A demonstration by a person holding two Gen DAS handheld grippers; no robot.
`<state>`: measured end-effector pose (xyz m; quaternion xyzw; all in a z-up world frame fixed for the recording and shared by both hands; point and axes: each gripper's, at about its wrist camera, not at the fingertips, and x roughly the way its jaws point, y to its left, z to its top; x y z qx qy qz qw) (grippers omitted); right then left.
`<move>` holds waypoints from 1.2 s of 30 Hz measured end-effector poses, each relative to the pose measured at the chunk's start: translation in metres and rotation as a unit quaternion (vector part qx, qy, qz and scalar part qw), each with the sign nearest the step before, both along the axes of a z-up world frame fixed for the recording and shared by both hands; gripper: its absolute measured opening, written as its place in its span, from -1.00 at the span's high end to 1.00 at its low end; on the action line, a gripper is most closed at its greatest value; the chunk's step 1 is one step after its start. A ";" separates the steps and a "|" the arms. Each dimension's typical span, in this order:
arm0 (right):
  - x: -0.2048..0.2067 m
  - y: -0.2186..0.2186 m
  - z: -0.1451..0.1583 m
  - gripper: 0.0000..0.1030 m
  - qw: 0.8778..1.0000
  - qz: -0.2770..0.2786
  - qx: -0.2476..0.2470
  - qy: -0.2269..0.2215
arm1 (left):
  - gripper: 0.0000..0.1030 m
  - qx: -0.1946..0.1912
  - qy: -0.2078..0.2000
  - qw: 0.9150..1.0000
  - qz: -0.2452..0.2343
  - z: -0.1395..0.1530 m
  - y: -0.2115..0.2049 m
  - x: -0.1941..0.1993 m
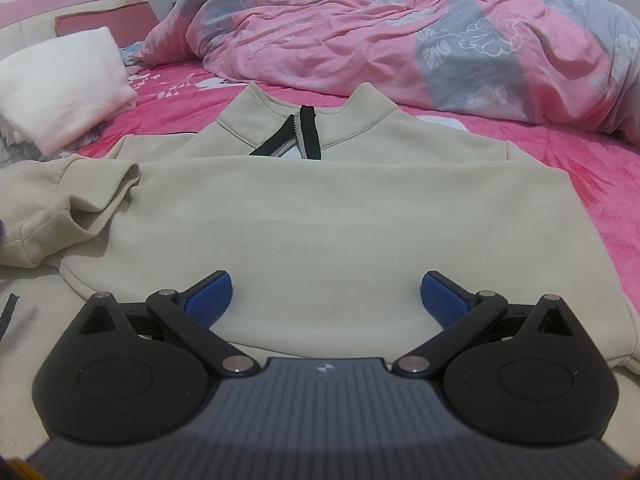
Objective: Fold clothes
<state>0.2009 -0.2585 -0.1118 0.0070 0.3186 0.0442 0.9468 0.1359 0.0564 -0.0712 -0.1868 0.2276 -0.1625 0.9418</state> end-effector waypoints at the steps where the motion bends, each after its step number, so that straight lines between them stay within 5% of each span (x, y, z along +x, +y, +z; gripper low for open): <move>1: 0.001 0.000 0.001 -0.98 1.000 0.001 0.002 0.004 | -0.31 -0.005 0.007 1.000 0.018 -0.003 0.009 0.002; 8: 0.000 -0.001 0.025 -0.98 1.000 -0.006 0.023 0.006 | -0.23 -0.061 0.004 0.994 0.092 -0.003 0.059 0.001; 13: -0.013 0.020 0.059 -0.97 0.987 0.035 0.152 -0.030 | -0.22 -0.061 -0.003 0.989 0.136 -0.002 0.077 -0.003; 16: -0.007 0.038 0.053 -0.96 0.962 0.078 0.260 0.012 | -0.22 -0.043 -0.009 0.984 0.170 -0.003 0.084 -0.010; 20: 0.009 0.053 0.033 -0.85 0.938 0.072 0.333 0.062 | -0.23 -0.004 -0.015 0.978 0.210 -0.008 0.089 -0.013; 23: 0.022 0.060 0.022 -0.69 0.927 0.065 0.357 0.091 | -0.22 -0.021 -0.001 0.977 0.213 -0.016 0.098 -0.012; 26: 0.028 0.074 0.017 -0.64 0.934 0.061 0.334 0.108 | -0.22 -0.034 0.022 0.978 0.204 -0.024 0.104 -0.003; 29: 0.031 0.082 0.014 -0.40 0.939 0.060 0.319 0.116 | -0.21 -0.049 0.020 0.979 0.199 -0.026 0.108 -0.004; 31: 0.033 0.087 0.016 0.02 0.944 0.061 0.304 0.109 | -0.21 -0.058 0.019 0.979 0.195 -0.028 0.110 -0.004; 36: 0.032 0.095 0.021 0.74 0.959 0.064 0.262 0.085 | -0.22 -0.083 0.016 0.979 0.186 -0.033 0.116 -0.005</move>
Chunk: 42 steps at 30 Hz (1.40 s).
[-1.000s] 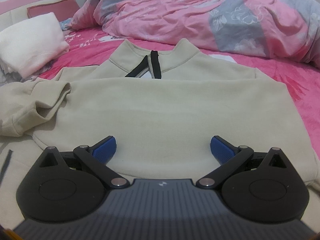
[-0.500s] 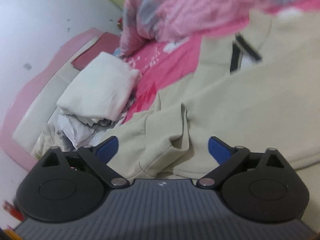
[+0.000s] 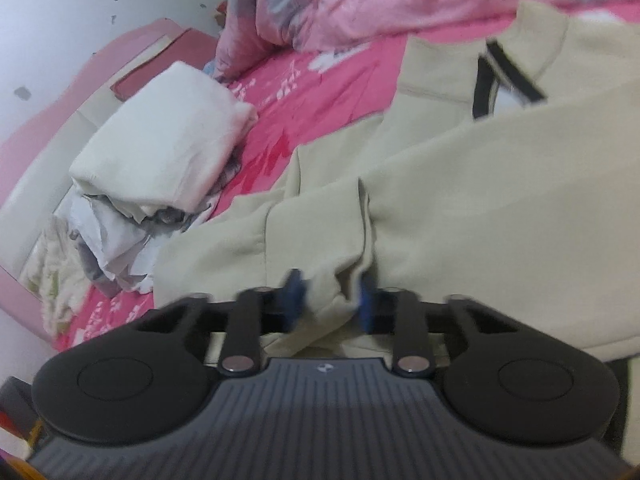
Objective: Fold clothes
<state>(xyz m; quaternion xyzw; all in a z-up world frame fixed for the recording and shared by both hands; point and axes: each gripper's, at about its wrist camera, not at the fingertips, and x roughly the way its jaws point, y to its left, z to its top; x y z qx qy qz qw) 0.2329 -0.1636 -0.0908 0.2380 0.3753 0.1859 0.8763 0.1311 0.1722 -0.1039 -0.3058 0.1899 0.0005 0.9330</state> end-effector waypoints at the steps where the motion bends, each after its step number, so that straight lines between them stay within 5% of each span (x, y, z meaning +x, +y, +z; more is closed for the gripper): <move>1: -0.002 -0.003 0.004 0.80 1.000 -0.001 0.004 -0.012 | -0.23 -0.005 -0.002 1.000 -0.002 -0.001 0.001 0.000; 12: -0.018 -0.044 0.060 0.82 0.988 -0.046 -0.044 -0.138 | -0.24 0.009 -0.053 0.997 -0.061 0.029 -0.018 -0.011; 20: -0.044 -0.143 0.093 0.82 0.957 -0.160 -0.125 -0.207 | -0.24 0.074 -0.010 0.990 -0.118 0.025 -0.060 0.003; 28: -0.043 -0.217 0.037 0.82 0.959 -0.210 -0.146 -0.123 | -0.25 0.170 0.055 0.973 -0.146 0.019 -0.096 0.016; 32: -0.041 -0.234 0.012 0.82 0.966 -0.219 -0.102 -0.090 | -0.27 0.187 0.068 0.969 -0.147 0.019 -0.100 0.019; 37: -0.033 -0.241 0.052 0.83 0.966 -0.211 -0.052 -0.137 | -0.27 0.197 0.066 0.968 -0.137 0.028 -0.104 0.022; 42: -0.046 -0.243 0.065 0.83 0.957 -0.205 -0.110 -0.172 | -0.27 0.225 0.073 0.962 -0.140 0.028 -0.116 0.023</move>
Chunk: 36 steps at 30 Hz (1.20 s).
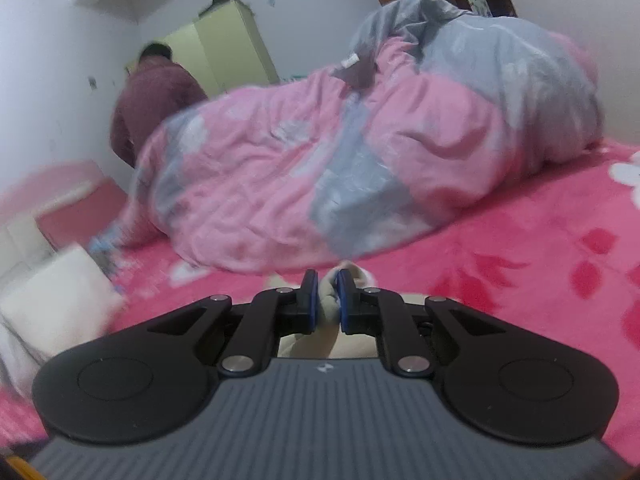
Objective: Fold clothes
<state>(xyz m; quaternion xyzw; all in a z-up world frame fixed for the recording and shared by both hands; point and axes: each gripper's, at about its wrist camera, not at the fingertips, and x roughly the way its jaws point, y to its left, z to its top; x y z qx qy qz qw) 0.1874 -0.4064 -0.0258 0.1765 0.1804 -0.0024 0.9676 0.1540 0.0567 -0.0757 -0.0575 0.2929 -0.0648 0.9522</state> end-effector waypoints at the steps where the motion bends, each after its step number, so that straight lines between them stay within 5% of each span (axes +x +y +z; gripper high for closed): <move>1: -0.003 -0.003 -0.014 0.83 1.000 -0.007 -0.010 0.022 | -0.27 0.007 0.001 1.000 0.000 -0.001 -0.002 0.000; 5: -0.009 -0.024 -0.080 0.83 0.990 -0.011 0.029 0.140 | -0.28 0.023 0.006 1.000 0.000 -0.004 -0.008 0.001; 9: -0.016 -0.034 -0.070 0.63 0.989 -0.007 0.081 0.122 | -0.31 0.028 0.008 1.000 0.003 -0.005 -0.009 0.001; 12: -0.007 -0.038 -0.059 0.13 0.989 -0.010 0.084 0.117 | -0.33 0.028 0.008 1.000 0.006 -0.006 -0.008 0.001; 16: 0.011 -0.038 -0.051 -0.09 0.991 0.002 0.067 0.113 | -0.37 0.024 0.014 1.000 0.008 -0.008 -0.007 0.003; 28: 0.013 0.033 -0.023 -0.04 0.991 0.077 -0.076 0.082 | -0.42 -0.019 0.015 1.000 0.008 -0.014 0.008 0.003; 32: 0.030 0.070 -0.012 -0.02 0.984 0.119 -0.089 0.094 | -0.40 -0.070 -0.008 0.997 0.014 -0.004 0.025 -0.004; 36: 0.046 0.107 -0.002 -0.01 0.976 0.161 -0.101 0.105 | -0.40 -0.076 -0.025 0.997 0.003 0.006 0.032 0.011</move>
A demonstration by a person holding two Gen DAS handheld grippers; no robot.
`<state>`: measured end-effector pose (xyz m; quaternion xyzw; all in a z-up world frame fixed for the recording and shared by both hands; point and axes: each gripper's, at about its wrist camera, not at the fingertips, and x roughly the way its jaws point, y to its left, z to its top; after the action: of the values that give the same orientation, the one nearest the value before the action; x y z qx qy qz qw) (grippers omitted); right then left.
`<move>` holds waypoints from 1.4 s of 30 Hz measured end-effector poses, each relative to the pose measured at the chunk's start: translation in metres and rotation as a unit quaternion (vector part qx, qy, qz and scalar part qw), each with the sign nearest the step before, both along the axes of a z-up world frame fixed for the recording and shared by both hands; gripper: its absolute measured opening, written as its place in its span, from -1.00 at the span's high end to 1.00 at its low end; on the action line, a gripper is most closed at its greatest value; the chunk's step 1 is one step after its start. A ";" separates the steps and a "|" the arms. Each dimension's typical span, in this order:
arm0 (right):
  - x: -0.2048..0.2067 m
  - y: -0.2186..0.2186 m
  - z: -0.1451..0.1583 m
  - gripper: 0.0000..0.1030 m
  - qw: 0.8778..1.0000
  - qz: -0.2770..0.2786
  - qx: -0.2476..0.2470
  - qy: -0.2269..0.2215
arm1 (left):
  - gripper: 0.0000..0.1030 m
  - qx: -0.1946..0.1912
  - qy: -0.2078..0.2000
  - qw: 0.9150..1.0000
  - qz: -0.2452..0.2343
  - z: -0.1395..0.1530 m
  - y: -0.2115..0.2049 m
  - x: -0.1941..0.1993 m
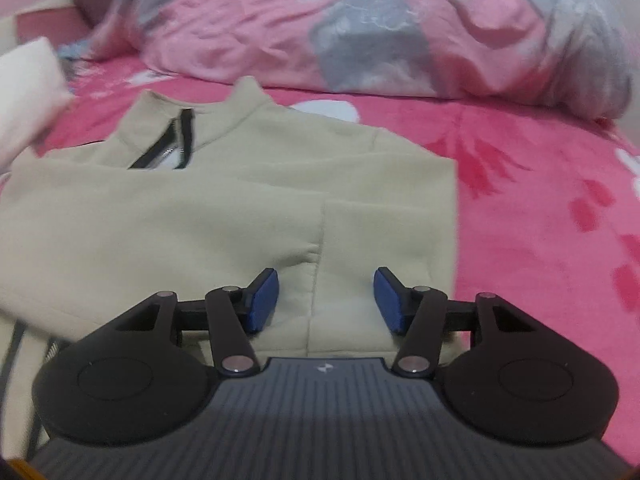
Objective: Fold clothes
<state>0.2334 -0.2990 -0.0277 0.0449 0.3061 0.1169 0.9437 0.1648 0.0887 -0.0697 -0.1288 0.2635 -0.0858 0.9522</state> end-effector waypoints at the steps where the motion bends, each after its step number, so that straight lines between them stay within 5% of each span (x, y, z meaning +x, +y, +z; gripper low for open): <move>1: 0.004 0.009 0.003 -0.01 1.000 0.011 -0.003 0.004 | -0.40 0.005 0.006 1.000 -0.007 -0.002 -0.002 0.009; 5: 0.021 0.046 0.013 -0.02 0.998 0.053 -0.013 0.018 | -0.38 0.016 0.035 0.999 -0.035 -0.018 -0.013 0.040; 13: 0.067 0.127 0.017 -0.10 0.986 0.137 -0.057 0.071 | -0.50 0.007 0.028 0.998 -0.060 -0.032 -0.015 0.041; 24: 0.159 0.252 -0.017 -0.16 0.935 0.244 -0.166 0.197 | -0.55 0.016 0.026 0.997 -0.067 -0.034 -0.018 0.040; 27: 0.184 0.286 -0.026 0.01 0.914 0.272 -0.194 0.230 | -0.55 0.020 0.026 0.997 -0.067 -0.033 -0.019 0.039; 29: 0.181 0.287 -0.032 0.52 0.907 0.280 -0.207 0.237 | -0.55 0.024 0.026 0.997 -0.067 -0.032 -0.020 0.039; 30: 0.180 0.284 -0.031 0.80 0.908 0.286 -0.192 0.237 | -0.55 0.026 0.026 0.997 -0.066 -0.032 -0.021 0.039; 31: 0.178 0.279 -0.028 0.86 0.915 0.284 -0.176 0.227 | -0.55 0.026 0.027 0.997 -0.066 -0.032 -0.021 0.039; 37: 0.168 0.232 -0.025 0.93 0.956 0.234 -0.036 0.173 | -0.55 0.031 0.028 0.997 -0.066 -0.031 -0.022 0.039; 42: 0.166 0.219 -0.053 0.94 0.968 0.201 0.015 0.149 | -0.55 0.032 0.029 0.997 -0.065 -0.032 -0.022 0.039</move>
<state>0.3994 -0.0798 -0.0810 0.0132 0.4441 0.3005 0.8440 0.2035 0.0664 -0.1014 -0.0830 0.3014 -0.1351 0.9402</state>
